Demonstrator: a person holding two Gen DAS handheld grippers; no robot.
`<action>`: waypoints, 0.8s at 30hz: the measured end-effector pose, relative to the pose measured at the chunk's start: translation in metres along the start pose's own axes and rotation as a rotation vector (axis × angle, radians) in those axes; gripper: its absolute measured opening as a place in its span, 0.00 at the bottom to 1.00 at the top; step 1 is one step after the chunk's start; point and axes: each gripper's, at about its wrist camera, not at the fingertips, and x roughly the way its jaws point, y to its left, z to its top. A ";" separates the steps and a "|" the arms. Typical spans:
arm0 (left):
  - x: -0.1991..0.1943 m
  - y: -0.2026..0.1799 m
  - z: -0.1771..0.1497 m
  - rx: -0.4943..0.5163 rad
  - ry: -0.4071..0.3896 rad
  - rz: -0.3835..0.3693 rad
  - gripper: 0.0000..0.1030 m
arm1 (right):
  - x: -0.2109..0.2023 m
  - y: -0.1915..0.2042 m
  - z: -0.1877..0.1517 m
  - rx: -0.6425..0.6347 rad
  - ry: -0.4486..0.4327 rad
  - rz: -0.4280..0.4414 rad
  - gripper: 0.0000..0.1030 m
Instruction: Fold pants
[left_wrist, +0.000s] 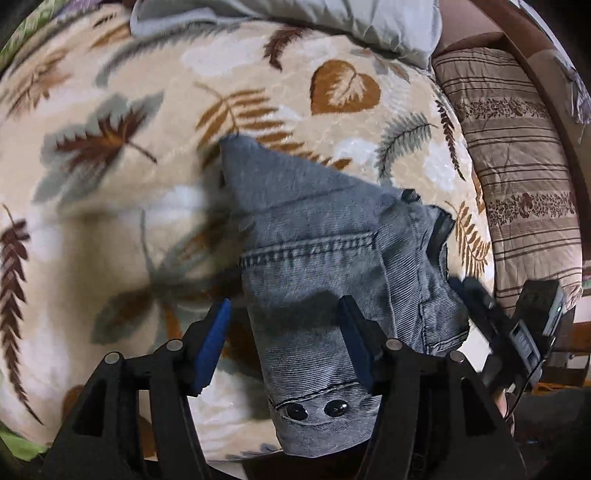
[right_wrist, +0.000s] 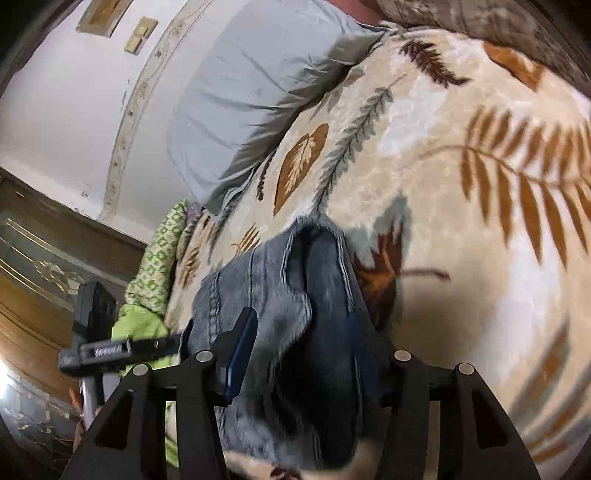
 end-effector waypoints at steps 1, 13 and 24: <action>0.002 0.000 0.000 -0.002 0.003 -0.006 0.57 | 0.005 0.003 0.003 -0.025 0.001 0.004 0.52; 0.007 -0.005 -0.004 -0.062 -0.016 -0.054 0.61 | 0.055 0.038 0.013 -0.295 0.134 -0.116 0.05; 0.025 -0.008 -0.015 -0.062 -0.089 0.113 0.75 | 0.052 0.011 0.029 -0.273 0.152 -0.126 0.03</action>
